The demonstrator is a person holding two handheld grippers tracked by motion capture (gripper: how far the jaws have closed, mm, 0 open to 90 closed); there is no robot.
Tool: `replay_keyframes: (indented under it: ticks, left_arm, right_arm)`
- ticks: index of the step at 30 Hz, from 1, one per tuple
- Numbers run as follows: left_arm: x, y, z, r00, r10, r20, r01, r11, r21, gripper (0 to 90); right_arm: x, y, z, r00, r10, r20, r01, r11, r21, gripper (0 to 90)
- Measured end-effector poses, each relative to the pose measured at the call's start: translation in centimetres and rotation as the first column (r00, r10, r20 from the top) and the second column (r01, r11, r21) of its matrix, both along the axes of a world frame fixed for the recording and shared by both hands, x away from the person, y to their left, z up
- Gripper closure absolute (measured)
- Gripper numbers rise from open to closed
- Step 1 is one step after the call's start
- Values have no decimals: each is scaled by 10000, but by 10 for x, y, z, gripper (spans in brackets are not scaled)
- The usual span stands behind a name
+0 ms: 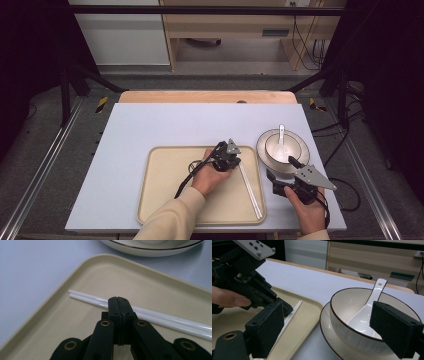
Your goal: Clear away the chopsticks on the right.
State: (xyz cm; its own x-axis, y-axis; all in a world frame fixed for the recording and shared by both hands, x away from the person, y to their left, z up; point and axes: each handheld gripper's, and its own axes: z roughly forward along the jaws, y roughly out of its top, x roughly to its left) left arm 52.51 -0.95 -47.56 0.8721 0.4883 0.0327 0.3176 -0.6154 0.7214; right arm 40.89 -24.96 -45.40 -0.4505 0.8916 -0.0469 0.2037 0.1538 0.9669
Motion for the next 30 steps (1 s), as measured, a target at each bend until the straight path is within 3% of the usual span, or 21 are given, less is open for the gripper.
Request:
replay_keyframes:
  ticks: [14, 20, 21, 23, 27, 30]
  left_arm:
    - [-10, -27, 2, 9954, -948, 118, 943, 9948, 387, 891]
    - [-11, -27, 2, 9966, -824, 77, 822, 9963, 250, 889]
    - [-11, -25, 3, 9962, -862, 98, 858, 9955, 404, 889]
    - [-12, -23, 3, 9973, -732, 105, 730, 9971, 192, 888]
    - [-13, -15, 5, 9973, -727, 91, 725, 9972, 209, 888]
    - [-14, -5, 8, 9977, -674, 64, 675, 9977, -15, 887]
  right_arm:
    - [0, -2, -1, 10000, -35, -62, 36, 9999, 104, 139]
    - [1, -2, -2, 9999, 56, -100, -55, 9999, 122, 140]
    - [1, -2, -2, 9999, 98, -115, -97, 9999, 115, 140]
    - [1, -1, -3, 9997, 191, -171, -189, 9998, 112, 138]
    - [1, 1, -3, 9991, 304, -286, -301, 9995, 112, 135]
    - [1, 3, -3, 9984, 393, -395, -392, 9992, 29, 129]
